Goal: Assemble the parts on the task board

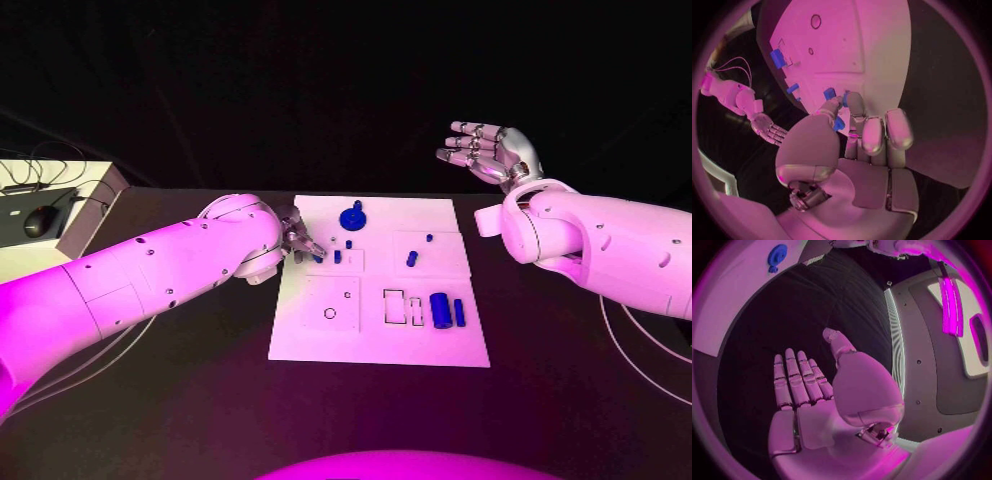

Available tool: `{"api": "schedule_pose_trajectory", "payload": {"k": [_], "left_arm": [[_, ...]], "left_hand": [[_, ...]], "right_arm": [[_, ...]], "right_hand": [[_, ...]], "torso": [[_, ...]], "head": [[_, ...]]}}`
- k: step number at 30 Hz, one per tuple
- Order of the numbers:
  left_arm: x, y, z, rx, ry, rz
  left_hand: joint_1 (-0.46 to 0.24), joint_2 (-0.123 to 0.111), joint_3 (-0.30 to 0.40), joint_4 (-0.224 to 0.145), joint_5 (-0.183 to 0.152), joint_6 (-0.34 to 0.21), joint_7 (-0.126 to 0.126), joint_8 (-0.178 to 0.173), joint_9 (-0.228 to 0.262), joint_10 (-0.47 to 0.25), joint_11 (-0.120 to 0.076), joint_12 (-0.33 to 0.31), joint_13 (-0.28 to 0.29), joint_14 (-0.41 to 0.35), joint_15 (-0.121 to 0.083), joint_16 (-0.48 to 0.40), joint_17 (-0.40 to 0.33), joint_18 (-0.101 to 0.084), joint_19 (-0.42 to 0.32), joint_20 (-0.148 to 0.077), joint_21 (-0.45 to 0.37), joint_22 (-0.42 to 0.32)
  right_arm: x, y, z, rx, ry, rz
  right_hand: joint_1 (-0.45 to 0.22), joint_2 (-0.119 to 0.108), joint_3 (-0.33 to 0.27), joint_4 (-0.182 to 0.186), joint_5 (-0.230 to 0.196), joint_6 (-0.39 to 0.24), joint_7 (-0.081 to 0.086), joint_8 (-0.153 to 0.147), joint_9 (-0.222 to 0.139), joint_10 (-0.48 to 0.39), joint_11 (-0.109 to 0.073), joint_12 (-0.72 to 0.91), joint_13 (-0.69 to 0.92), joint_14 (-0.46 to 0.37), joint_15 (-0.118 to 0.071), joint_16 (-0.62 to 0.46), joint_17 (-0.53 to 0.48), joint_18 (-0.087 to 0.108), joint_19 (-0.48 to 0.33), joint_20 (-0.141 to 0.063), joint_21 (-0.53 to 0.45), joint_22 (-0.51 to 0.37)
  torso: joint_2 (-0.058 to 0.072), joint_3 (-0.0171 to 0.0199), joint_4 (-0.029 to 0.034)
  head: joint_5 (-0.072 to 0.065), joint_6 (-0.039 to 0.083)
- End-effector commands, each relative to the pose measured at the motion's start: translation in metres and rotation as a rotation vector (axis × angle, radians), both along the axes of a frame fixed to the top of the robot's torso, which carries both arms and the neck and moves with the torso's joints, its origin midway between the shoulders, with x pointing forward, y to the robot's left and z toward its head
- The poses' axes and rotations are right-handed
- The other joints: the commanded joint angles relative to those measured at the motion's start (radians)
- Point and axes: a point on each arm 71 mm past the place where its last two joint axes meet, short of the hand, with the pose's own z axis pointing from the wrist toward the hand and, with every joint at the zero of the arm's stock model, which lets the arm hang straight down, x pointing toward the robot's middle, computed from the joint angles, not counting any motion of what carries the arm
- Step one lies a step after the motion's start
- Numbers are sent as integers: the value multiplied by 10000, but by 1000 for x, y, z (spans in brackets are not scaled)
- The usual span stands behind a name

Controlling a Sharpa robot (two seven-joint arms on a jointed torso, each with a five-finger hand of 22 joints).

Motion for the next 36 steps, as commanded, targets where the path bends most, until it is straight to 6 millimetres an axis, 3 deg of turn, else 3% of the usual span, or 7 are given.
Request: {"api": "schedule_pose_trajectory", "payload": {"k": [1, 8, 14, 22, 26, 28, 36], "left_arm": [[0, 0, -1, -1, -12, 34], [1, 1, -1, -78, -41, 99], [0, 1, -1, -103, -37, 77], [0, 0, 0, -102, -50, 37], [-1, 0, 0, -202, -45, 72], [-1, 0, 0, -273, -21, 101], [-1, 1, -1, -544, 88, 190]], "left_hand": [[157, 24, 906, -1191, -40, 83, -190, -110, -51, -204, -26, 74, -7, 30, 24, -104, -89, 3, -43, 76, -57, -34], [201, -70, -885, -295, -19, 66, -224, -183, -186, -426, -34, 191, -29, 0, 8, -251, -359, 60, -74, 86, -134, -65], [693, 127, -2280, 325, 19, 40, -224, -141, -224, -508, -23, 300, -115, -21, 11, -271, -463, 86, -100, 104, -213, -93], [1019, 124, -2699, 524, 8, -37, -186, -117, -255, -629, -7, 364, -189, -43, 12, -321, -570, 129, -147, 135, -320, -134], [1517, 413, -2290, 330, 164, -173, -146, -256, -361, -688, 2, 334, -220, -52, 14, -340, -591, 151, -173, 175, -368, -158], [1510, -58, -840, 506, 156, -152, -81, -432, -545, -703, 43, 265, -269, -52, 52, -363, -608, 211, -192, 259, -414, -173], [1027, -519, 1638, 525, 105, -442, 50, -279, -227, -783, 86, 230, -356, -79, 94, -476, -712, 295, -259, 339, -554, -230]], "right_arm": [[0, 1, 0, -1, -52, 179], [-1, 1, 0, -2, -51, 172], [-1, 0, 0, -4, -50, 160], [-1, 0, 0, -5, -48, 154], [-1, -1, 0, -4, -46, 153], [-1, 0, 0, -2, -43, 157], [-1, -1, 0, 0, -38, 156]], "right_hand": [[-70, 14, 8, -52, 40, 67, 641, -62, -12, 29, 23, -30, -7, -85, -8, -66, -10, -116, -73, -28, -47, -11], [-68, 18, 11, -53, 42, 71, 643, -61, -11, 25, 24, -31, -7, -101, -5, -66, -10, -119, -94, -27, -48, -12], [-68, 18, 11, -53, 42, 71, 643, -61, -11, 25, 24, -31, -7, -101, -5, -66, -10, -119, -94, -27, -48, -12], [-68, 18, 11, -53, 42, 71, 643, -61, -11, 25, 24, -31, -7, -101, -5, -66, -10, -119, -94, -27, -48, -12], [-68, 18, 11, -53, 42, 71, 643, -61, -11, 25, 24, -31, -7, -101, -5, -66, -10, -119, -94, -27, -48, -12], [-68, 18, 11, -53, 42, 71, 643, -61, -11, 25, 24, -31, -7, -101, -5, -66, -10, -119, -94, -27, -48, -12], [-77, 24, 13, -49, 44, 75, 647, -62, -12, 49, 22, -28, -6, -97, -6, -66, -10, -122, -91, -27, -46, -10]], "torso": [[-6, 2, -4], [0, 11, -14], [2, 5, -9], [-1, -4, -5], [-1, -5, -7], [-2, -3, -6], [-2, -3, -8]], "head": [[2, 6], [-8, 11], [-20, -1], [-18, -2], [-23, 2], [-15, 11], [-8, 15]]}}
